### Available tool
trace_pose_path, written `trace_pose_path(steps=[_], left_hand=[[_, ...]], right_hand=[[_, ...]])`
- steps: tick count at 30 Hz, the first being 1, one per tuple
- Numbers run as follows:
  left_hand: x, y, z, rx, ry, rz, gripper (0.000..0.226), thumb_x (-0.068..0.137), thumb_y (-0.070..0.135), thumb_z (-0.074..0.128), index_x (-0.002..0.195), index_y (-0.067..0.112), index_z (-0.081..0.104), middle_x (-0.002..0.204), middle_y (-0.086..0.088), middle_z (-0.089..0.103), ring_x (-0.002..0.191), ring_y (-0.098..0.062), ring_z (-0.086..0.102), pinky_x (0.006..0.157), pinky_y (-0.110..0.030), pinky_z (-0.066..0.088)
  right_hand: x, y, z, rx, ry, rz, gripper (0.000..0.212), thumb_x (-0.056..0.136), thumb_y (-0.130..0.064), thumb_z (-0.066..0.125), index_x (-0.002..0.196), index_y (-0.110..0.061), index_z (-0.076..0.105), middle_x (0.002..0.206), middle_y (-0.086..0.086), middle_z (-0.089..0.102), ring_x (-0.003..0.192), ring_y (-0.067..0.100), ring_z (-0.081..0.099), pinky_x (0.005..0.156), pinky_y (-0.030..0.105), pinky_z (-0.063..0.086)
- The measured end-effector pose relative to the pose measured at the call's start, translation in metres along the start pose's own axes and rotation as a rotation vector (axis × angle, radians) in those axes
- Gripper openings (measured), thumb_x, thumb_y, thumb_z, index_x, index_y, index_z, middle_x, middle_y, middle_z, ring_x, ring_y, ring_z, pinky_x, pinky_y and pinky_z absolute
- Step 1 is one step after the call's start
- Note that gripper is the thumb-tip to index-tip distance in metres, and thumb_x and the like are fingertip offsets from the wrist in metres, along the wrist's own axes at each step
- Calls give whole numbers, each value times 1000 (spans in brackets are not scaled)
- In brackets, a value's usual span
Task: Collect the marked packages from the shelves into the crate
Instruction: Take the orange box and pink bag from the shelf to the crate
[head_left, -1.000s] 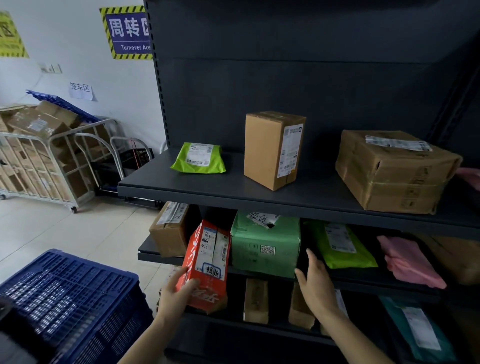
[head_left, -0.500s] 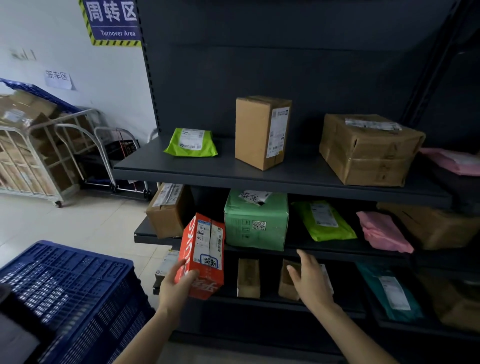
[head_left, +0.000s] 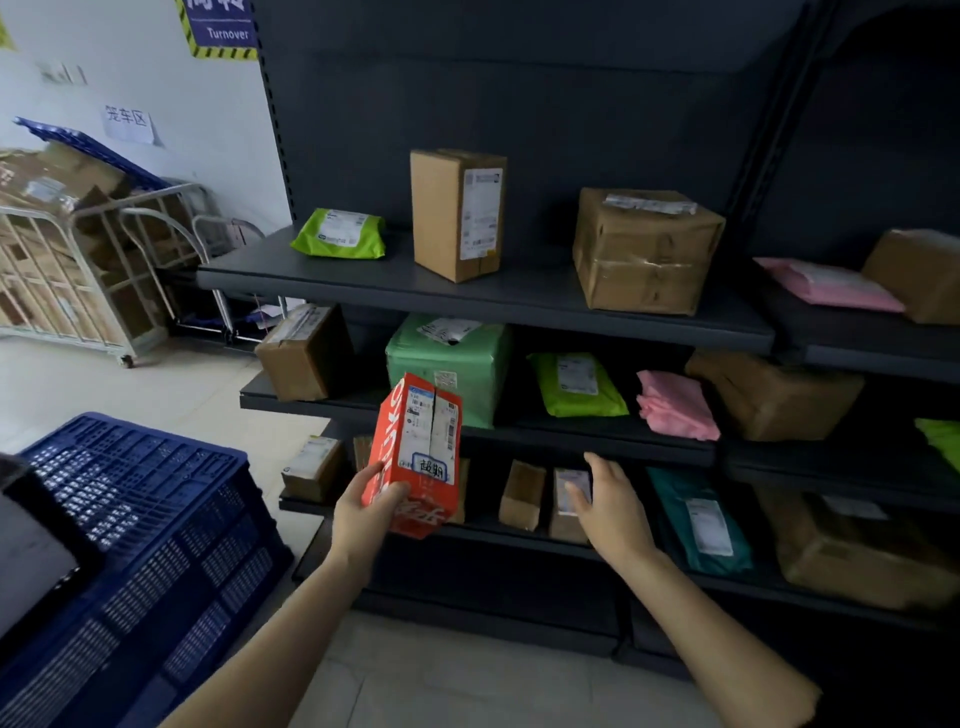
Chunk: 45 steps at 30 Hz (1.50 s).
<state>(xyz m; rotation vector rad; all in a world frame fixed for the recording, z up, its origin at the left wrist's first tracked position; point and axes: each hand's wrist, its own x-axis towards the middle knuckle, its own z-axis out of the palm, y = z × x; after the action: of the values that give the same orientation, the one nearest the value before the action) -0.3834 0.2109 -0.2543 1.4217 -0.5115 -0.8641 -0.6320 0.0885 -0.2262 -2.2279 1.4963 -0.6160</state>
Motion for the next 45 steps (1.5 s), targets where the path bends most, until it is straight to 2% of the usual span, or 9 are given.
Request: trace_pose_path(steps=[4,8,15,20,23,26,33,38,45], left_hand=[[-34,-17,47,10,-37,-26,56,83,18,68,135,20,46,121,-10,61,104,-27,63,93,-47,52],[-50,-22,91,40,-55,-37,53,82,21,69,132,21,50,115,-5,64,97,-20,66,76,-30,53],[-47,-17,149,38,-132,-39,52,85,18,67,134,19,49,110,-5,67,91,-17,69,65,-25,54],[-25,-18,175,36,-133,-44,52,88,19,63,136,19,46,113,-10,66,97,-23,67,75,-32,54],[-5,-19,185,17,-115,-50,49,89,19,61,136,18,47,116,-10,64,103,-26,64,91,-44,52],[21,-19,192,3,-98,-50,49,90,19,59,137,17,46,120,-11,63,108,-27,61,98,-47,48],[79,-30,192,-22,-53,-59,44,91,17,59,134,19,49,120,-12,63,113,-29,60,103,-51,44],[105,-42,189,-5,-40,-50,40,91,17,59,131,17,54,118,-13,65,109,-30,62,101,-51,45],[128,-50,187,-51,30,-25,39,90,14,57,129,10,55,108,-17,70,102,-34,65,100,-55,45]], right_hand=[[-20,37,-30,-17,14,18,51,95,-29,49,139,-9,34,138,10,43,125,24,44,97,32,40],[-30,69,-55,-42,31,45,51,95,-29,48,139,-8,35,137,11,44,126,25,43,98,35,41],[-26,111,-77,-21,53,116,49,95,-30,47,138,-8,36,137,11,45,126,24,44,100,33,39],[-6,129,-74,-29,34,117,49,95,-30,47,137,-7,38,135,11,46,125,23,44,102,32,39],[17,134,-66,-43,6,118,49,95,-31,46,138,-8,36,137,10,45,127,23,43,102,33,39],[49,136,-53,-70,-27,99,50,96,-31,46,139,-9,35,139,9,43,129,22,40,103,33,38],[128,124,-7,-72,-111,87,52,96,-32,45,142,-11,30,143,9,37,131,21,39,101,30,37],[173,125,18,-97,-80,38,50,95,-29,47,139,-8,34,139,11,42,128,21,40,104,28,38],[232,133,43,-184,-117,23,62,93,-24,50,146,-16,18,153,15,16,139,29,24,112,35,31]])
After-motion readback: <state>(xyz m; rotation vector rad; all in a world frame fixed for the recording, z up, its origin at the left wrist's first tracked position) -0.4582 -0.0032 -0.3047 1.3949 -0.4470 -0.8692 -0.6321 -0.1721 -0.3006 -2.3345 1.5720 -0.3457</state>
